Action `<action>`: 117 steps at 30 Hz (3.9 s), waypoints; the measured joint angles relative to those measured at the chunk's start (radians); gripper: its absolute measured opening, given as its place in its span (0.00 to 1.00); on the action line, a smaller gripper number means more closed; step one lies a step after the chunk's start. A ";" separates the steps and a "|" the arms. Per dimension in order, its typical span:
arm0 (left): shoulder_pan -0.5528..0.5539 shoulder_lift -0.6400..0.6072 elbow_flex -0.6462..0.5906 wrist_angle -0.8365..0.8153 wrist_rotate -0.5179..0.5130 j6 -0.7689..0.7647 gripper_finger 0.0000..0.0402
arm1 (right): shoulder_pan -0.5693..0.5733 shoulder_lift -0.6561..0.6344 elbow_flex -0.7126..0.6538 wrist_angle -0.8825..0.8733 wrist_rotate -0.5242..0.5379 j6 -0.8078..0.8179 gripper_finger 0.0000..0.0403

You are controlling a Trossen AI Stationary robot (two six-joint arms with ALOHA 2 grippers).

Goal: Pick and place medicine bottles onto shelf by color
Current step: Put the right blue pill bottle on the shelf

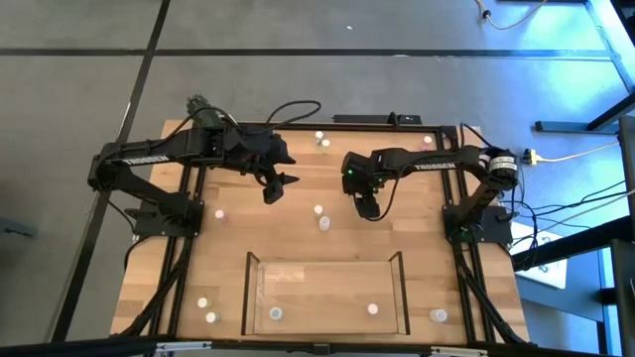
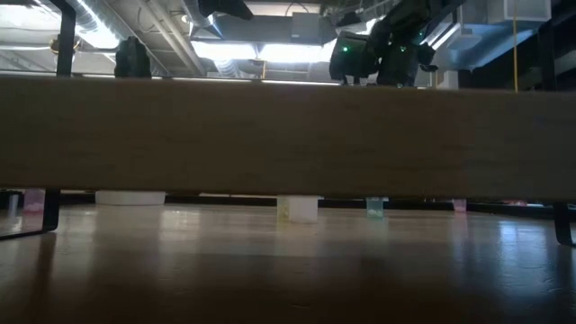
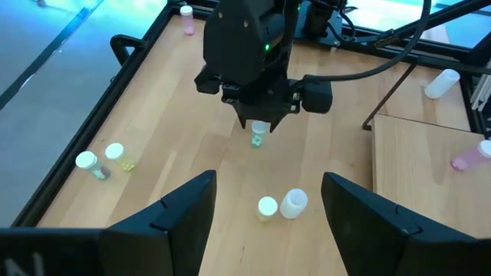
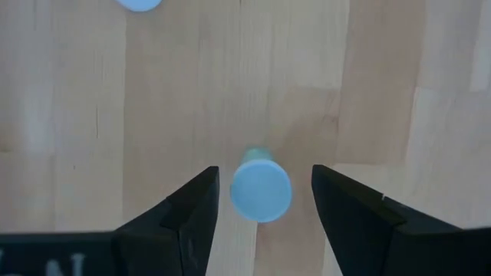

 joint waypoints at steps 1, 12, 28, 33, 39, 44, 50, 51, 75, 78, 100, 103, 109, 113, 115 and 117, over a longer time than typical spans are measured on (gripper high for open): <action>0.000 0.000 0.000 0.000 0.000 0.000 0.57 | 0.000 0.006 0.000 -0.001 0.000 0.000 0.52; 0.000 0.000 0.000 0.000 0.000 0.000 0.57 | 0.000 0.032 0.000 0.005 0.008 -0.007 0.50; 0.000 0.000 0.000 0.000 0.000 0.001 0.57 | 0.000 0.032 0.000 0.012 0.008 0.056 0.30; 0.000 0.000 0.000 0.000 0.000 0.002 0.57 | 0.000 0.032 0.002 0.010 0.008 0.130 0.32; 0.000 0.000 0.000 -0.001 0.000 0.010 0.57 | 0.000 0.032 0.096 -0.107 0.008 0.217 0.29; 0.000 0.000 0.000 -0.001 0.000 0.032 0.57 | 0.004 0.031 0.208 -0.228 0.009 0.339 0.30; 0.000 0.000 0.000 -0.001 0.000 0.058 0.57 | 0.057 0.030 0.369 -0.321 0.033 0.446 0.29; 0.000 0.000 0.000 -0.001 0.000 0.069 0.57 | 0.070 0.030 0.396 -0.335 0.046 0.461 0.29; -0.121 0.002 0.000 0.000 0.034 0.087 0.57 | 0.393 0.030 0.563 -0.430 0.165 0.651 0.30; -0.155 0.002 0.000 0.000 0.034 0.082 0.57 | 0.434 0.030 0.563 -0.405 0.160 0.693 0.30; -0.380 0.002 0.000 0.000 0.019 0.080 0.57 | 0.601 0.163 0.563 -0.290 0.139 1.019 0.30; -0.398 0.002 0.000 -0.001 0.000 0.075 0.57 | 0.622 0.191 0.562 -0.291 0.125 1.002 0.30; -0.409 0.002 0.000 -0.001 -0.038 0.054 0.57 | 0.666 0.212 0.562 -0.283 0.063 1.011 0.30; -0.409 0.009 0.001 -0.002 -0.038 0.054 0.57 | 0.684 0.214 0.562 -0.235 0.068 1.020 0.30; -0.409 0.018 0.002 0.002 -0.038 0.054 0.57 | 0.694 0.216 0.562 -0.197 0.071 1.014 0.30; -0.409 0.031 0.002 0.000 -0.038 0.054 0.57 | 0.704 0.222 0.562 -0.169 0.073 0.990 0.30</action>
